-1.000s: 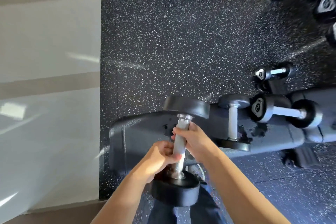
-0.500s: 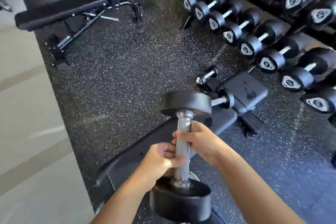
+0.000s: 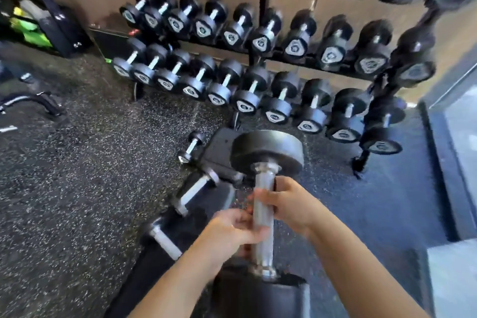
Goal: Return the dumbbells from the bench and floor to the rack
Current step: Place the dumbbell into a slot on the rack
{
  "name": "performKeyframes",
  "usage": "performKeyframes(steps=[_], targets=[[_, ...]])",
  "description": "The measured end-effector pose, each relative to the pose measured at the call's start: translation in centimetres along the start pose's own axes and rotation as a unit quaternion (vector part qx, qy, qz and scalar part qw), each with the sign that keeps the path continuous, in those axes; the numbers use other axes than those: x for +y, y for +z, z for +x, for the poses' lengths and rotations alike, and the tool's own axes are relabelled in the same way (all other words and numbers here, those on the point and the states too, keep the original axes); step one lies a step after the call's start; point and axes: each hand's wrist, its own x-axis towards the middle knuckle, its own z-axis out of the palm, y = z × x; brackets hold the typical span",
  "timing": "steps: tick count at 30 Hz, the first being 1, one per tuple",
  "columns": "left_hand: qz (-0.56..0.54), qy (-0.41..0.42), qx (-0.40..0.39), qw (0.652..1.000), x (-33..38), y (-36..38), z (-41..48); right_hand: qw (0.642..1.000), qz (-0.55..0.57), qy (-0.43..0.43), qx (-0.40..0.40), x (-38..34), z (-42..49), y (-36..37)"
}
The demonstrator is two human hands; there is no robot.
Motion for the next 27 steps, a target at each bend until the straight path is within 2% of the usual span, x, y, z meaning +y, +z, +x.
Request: performKeyframes(steps=[7, 12, 19, 27], targets=[[0.006, 0.003, -0.037, 0.999, 6.2, 9.3, 9.8, 0.998, 0.048, -0.025, 0.036, -3.8, 4.0, -13.2], [0.004, -0.007, -0.043, 0.999, 10.4, 13.5, 16.0, 0.996, 0.075, -0.031, 0.049, -6.9, 7.2, -19.8], [0.012, -0.021, -0.065, 0.998, 16.0, 15.5, 26.0, 0.99, 0.11, -0.027, 0.08, -11.1, 14.9, -26.4], [0.011, -0.019, -0.085, 0.996, 24.4, 14.5, 39.5, 0.987, 0.121, -0.022, 0.106, -18.4, 27.2, -31.8]])
